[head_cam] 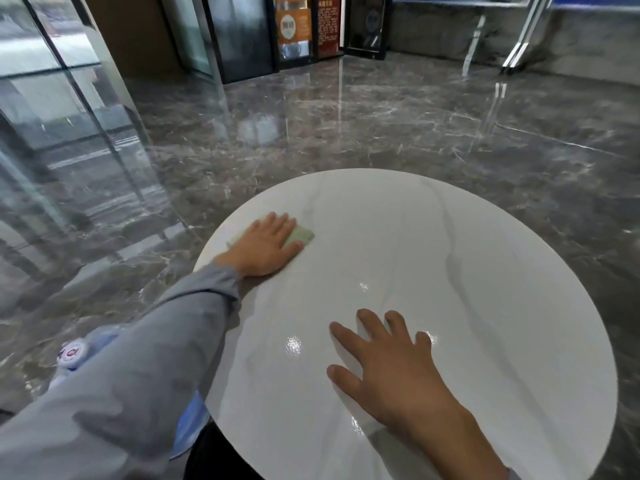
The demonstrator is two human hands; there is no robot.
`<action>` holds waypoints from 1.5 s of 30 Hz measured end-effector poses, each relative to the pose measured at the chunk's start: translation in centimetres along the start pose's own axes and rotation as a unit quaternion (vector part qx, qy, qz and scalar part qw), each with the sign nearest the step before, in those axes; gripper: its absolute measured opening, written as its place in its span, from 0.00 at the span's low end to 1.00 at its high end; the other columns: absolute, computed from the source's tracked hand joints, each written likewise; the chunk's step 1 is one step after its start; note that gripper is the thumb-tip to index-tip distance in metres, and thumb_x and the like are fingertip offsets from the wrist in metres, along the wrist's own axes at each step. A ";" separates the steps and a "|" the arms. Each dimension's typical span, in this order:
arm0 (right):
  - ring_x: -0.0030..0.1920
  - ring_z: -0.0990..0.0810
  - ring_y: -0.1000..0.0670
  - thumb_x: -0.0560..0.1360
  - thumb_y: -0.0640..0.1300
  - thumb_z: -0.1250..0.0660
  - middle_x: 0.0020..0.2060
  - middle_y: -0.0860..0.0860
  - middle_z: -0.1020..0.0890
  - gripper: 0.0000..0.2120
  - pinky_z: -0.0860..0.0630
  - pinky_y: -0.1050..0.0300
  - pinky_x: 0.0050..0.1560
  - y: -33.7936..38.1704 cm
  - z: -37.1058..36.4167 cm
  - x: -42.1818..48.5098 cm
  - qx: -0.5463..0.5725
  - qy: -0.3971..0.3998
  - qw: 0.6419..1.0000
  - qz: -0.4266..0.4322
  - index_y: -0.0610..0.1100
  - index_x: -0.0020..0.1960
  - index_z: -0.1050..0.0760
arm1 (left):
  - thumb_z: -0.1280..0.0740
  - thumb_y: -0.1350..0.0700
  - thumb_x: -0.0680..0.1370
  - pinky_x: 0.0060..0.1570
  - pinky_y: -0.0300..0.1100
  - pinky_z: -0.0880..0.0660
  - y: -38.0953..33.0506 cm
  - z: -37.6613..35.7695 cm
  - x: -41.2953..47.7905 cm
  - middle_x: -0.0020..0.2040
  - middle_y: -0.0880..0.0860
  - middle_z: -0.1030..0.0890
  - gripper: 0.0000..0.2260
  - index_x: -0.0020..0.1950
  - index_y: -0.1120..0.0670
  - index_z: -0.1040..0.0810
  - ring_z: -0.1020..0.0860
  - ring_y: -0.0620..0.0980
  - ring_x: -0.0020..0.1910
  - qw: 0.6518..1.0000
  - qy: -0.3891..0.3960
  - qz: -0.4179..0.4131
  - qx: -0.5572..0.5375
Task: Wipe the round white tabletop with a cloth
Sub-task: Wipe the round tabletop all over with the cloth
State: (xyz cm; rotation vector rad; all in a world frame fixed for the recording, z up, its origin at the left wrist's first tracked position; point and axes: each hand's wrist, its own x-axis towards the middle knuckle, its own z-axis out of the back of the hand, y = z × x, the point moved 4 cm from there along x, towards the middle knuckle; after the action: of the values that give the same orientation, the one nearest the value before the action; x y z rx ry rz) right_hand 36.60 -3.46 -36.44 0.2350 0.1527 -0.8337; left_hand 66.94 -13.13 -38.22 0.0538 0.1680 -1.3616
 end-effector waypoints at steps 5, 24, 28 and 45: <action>0.79 0.52 0.41 0.80 0.70 0.52 0.80 0.56 0.49 0.30 0.44 0.32 0.71 0.1 -0.2 -0.3 -0.004 0.005 1.000 -0.004 0.66 0.79 0.55 | 0.58 0.29 0.83 0.80 0.44 0.66 -9.1 -2.3 -5.2 0.85 0.41 0.60 0.35 0.86 0.43 0.58 0.64 0.43 0.84 0.982 0.015 -0.187 -0.018; 0.81 0.65 0.44 0.81 0.70 0.53 0.82 0.59 0.60 0.31 0.60 0.30 0.75 -0.1 -0.6 0.2 0.027 0.071 0.997 -0.018 0.68 0.80 0.61 | 0.55 0.34 0.85 0.83 0.56 0.57 -0.6 1.1 4.7 0.87 0.49 0.56 0.33 0.87 0.48 0.54 0.58 0.53 0.86 0.999 0.011 0.029 -0.018; 0.81 0.64 0.45 0.80 0.70 0.53 0.82 0.59 0.60 0.31 0.60 0.31 0.75 -0.1 -0.4 0.1 0.032 0.066 0.997 -0.019 0.69 0.79 0.61 | 0.55 0.33 0.85 0.83 0.52 0.58 -8.8 -0.2 2.7 0.87 0.48 0.56 0.33 0.87 0.46 0.55 0.59 0.50 0.85 0.991 0.018 -0.130 -0.005; 0.80 0.62 0.45 0.79 0.70 0.51 0.81 0.58 0.56 0.31 0.59 0.30 0.73 -0.4 -1.3 0.2 0.043 0.018 0.999 -0.013 0.69 0.78 0.59 | 0.56 0.32 0.84 0.83 0.57 0.55 3.6 0.9 8.1 0.87 0.50 0.53 0.33 0.87 0.46 0.52 0.55 0.54 0.86 1.000 -0.003 0.027 -0.001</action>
State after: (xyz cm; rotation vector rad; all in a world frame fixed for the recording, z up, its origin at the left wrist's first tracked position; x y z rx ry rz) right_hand 36.38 -3.49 -37.82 0.3304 0.1542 -0.8639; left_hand 72.15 -20.31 -38.75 0.0519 0.1628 -1.3084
